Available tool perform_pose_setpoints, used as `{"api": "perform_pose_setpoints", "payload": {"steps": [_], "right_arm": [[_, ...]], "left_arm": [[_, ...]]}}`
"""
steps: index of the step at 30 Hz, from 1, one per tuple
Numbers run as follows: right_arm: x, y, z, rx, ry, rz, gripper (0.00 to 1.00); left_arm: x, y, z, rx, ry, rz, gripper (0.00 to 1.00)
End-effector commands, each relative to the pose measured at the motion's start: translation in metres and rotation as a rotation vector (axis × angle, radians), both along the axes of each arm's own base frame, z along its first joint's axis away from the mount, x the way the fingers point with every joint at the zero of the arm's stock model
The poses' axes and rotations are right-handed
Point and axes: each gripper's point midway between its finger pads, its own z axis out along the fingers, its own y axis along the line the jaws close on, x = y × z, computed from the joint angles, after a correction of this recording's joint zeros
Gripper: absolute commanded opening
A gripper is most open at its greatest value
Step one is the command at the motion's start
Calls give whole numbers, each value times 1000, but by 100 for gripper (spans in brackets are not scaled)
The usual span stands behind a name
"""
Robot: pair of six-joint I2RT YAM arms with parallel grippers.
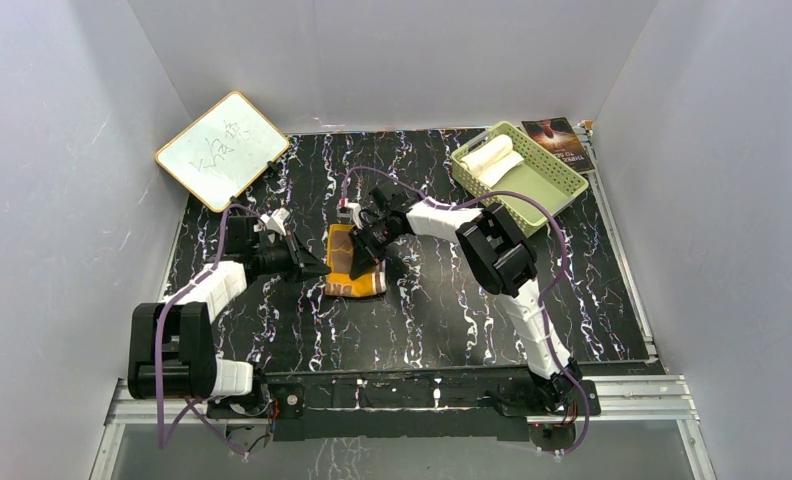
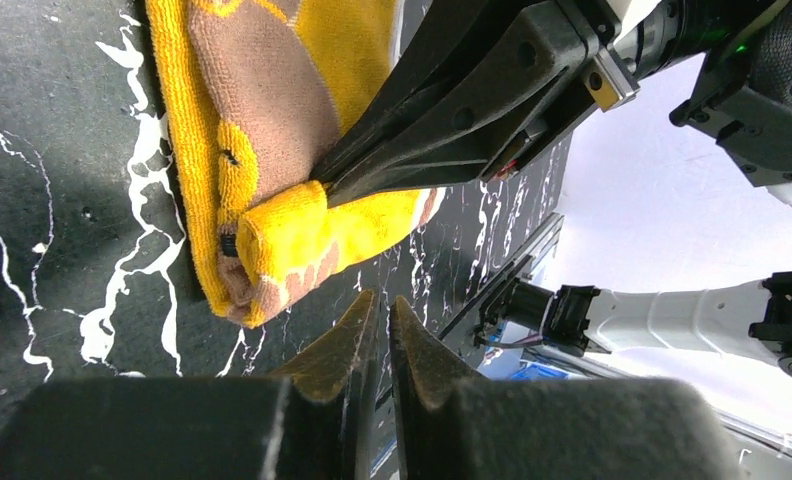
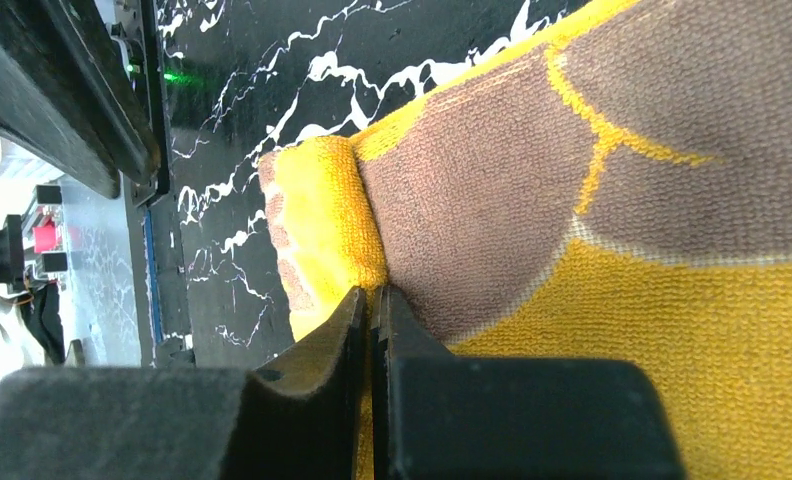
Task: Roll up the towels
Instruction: Roll the towel at the center of the board.
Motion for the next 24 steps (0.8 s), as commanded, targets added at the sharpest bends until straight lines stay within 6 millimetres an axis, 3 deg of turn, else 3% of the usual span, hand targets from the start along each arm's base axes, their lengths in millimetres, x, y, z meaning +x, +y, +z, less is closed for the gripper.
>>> {"api": "perform_pose_setpoints", "payload": {"steps": [1,8,12,19,22,24], "right_arm": [[9,5,-9,16,-27,-23,0],[13,3,-17,-6,-28,-56,0],[14,0,-16,-9,-28,-63,0],[19,0,-4,-6,-48,-79,0],[31,2,4,-18,-102,-126,25],[43,4,15,-9,-163,-161,35]], "left_arm": [[7,-12,11,-79,-38,8,7],[2,-27,-30,-70,39,-9,5],[-3,-16,-60,30,84,30,0],[-7,4,-100,174,154,105,0],[-8,6,-111,191,182,112,0],[-10,7,-115,201,192,113,0]]}}
